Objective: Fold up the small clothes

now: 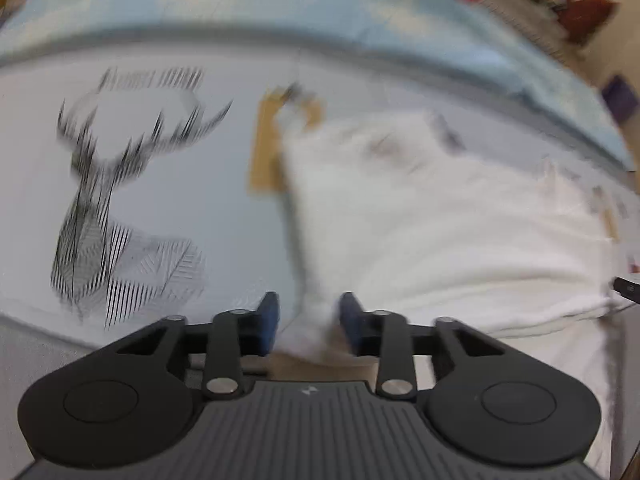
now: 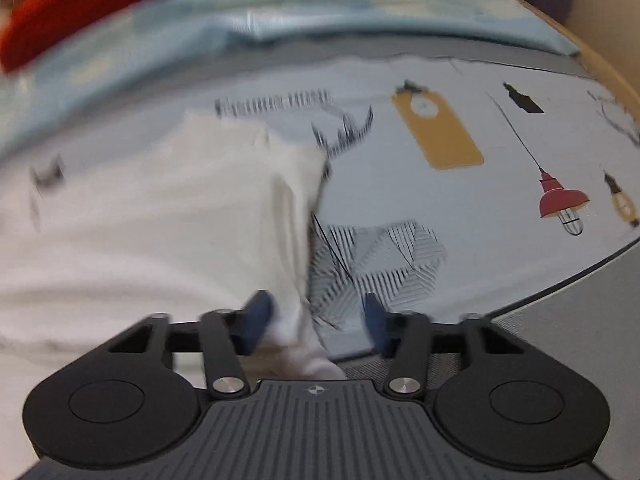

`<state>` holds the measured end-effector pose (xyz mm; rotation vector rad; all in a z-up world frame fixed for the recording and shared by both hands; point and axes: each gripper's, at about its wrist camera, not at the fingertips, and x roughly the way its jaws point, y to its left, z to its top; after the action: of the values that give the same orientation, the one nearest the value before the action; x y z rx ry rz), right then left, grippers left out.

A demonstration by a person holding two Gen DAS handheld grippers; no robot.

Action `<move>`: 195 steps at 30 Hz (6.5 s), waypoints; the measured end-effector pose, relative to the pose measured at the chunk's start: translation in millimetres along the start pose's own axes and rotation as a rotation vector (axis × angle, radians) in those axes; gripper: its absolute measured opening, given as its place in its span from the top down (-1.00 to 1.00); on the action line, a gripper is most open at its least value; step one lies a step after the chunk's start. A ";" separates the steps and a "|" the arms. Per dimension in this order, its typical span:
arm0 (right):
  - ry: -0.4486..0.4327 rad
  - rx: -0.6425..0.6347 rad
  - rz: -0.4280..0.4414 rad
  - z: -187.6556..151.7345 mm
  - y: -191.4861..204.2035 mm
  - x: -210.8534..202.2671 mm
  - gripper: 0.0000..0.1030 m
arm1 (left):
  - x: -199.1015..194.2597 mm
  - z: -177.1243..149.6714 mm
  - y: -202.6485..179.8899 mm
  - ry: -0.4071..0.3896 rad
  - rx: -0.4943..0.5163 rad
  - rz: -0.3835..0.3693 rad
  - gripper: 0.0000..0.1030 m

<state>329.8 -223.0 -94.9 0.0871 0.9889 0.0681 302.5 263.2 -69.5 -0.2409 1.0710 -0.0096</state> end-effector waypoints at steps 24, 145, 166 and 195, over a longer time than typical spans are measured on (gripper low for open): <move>-0.209 -0.034 0.129 -124.3 -44.2 -273.4 0.16 | -217.9 -207.9 -38.2 -0.246 -0.016 0.015 0.32; -0.334 0.140 0.033 -77.9 -45.6 -129.2 0.93 | -101.8 -95.3 -42.8 -0.383 0.001 0.073 0.89; 0.120 0.023 0.005 -109.1 -51.8 -91.3 0.22 | -57.6 -149.1 -33.5 0.125 -0.017 0.001 0.49; 0.052 -0.015 0.041 -187.2 -55.1 -181.4 0.60 | -143.9 -247.4 24.4 0.115 -0.180 -0.112 0.31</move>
<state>74.8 -287.4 -52.2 0.0920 1.0382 0.1162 15.4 257.6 -62.3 -0.4672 1.1726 -0.0277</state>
